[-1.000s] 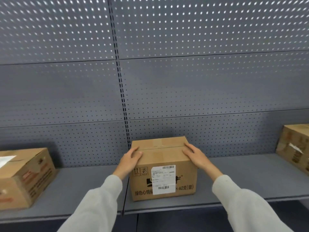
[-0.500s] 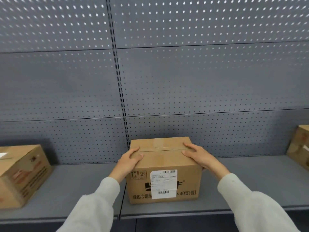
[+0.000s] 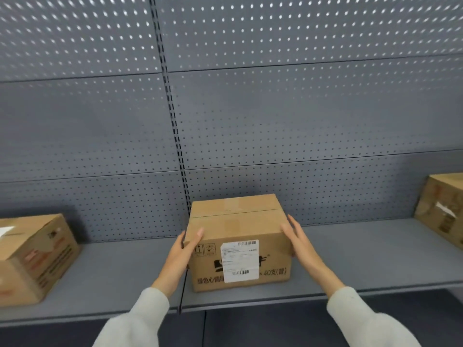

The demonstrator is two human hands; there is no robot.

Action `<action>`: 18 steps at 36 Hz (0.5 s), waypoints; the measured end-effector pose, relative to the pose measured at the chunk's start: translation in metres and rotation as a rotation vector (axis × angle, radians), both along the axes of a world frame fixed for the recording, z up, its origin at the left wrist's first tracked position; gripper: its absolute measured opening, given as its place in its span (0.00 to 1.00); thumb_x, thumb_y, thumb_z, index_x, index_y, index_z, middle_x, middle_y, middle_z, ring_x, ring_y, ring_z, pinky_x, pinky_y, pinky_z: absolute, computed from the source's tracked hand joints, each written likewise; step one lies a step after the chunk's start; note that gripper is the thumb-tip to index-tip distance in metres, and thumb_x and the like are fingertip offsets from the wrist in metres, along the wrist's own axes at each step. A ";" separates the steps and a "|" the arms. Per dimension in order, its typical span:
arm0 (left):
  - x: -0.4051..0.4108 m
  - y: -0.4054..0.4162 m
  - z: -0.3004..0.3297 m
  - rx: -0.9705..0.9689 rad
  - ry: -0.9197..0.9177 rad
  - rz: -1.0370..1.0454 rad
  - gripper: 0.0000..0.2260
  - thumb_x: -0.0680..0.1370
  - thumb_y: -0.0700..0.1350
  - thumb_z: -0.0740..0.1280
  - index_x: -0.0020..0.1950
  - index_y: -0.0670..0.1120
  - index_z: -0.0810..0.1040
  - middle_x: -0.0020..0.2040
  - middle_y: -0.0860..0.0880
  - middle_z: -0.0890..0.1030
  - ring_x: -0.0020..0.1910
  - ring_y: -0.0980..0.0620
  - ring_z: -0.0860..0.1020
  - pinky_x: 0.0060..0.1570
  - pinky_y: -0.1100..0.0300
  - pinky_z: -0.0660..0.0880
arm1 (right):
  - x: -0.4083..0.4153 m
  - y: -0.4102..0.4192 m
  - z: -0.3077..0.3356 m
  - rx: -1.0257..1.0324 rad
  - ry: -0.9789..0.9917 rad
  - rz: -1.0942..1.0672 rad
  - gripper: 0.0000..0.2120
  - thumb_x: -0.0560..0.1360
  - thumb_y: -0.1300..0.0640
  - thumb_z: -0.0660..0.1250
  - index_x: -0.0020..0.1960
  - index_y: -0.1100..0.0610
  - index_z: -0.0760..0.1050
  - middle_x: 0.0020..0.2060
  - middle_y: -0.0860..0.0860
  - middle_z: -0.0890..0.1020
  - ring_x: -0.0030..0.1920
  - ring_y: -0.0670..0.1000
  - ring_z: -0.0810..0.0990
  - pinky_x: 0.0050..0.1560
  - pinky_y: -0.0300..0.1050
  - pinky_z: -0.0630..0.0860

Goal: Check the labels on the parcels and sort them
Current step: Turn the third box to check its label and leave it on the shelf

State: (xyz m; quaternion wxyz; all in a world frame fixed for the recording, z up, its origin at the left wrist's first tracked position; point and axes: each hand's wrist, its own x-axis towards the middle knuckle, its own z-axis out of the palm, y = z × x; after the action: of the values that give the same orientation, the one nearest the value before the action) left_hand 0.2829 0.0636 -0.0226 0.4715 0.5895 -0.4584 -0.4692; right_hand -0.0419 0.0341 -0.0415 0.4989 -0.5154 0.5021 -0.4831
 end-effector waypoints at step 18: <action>-0.016 0.046 -0.061 -0.046 -0.097 0.117 0.25 0.72 0.50 0.80 0.66 0.49 0.77 0.57 0.55 0.84 0.57 0.57 0.81 0.55 0.62 0.78 | 0.004 0.040 -0.046 -0.116 0.334 -0.062 0.33 0.77 0.53 0.73 0.78 0.48 0.64 0.66 0.39 0.77 0.68 0.42 0.74 0.70 0.41 0.71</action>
State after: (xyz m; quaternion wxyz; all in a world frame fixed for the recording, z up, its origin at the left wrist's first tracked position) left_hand 0.2673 0.1093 -0.0833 0.4887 0.6263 -0.4562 -0.4010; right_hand -0.0378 0.0737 -0.0872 0.3627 -0.6006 0.5652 -0.4340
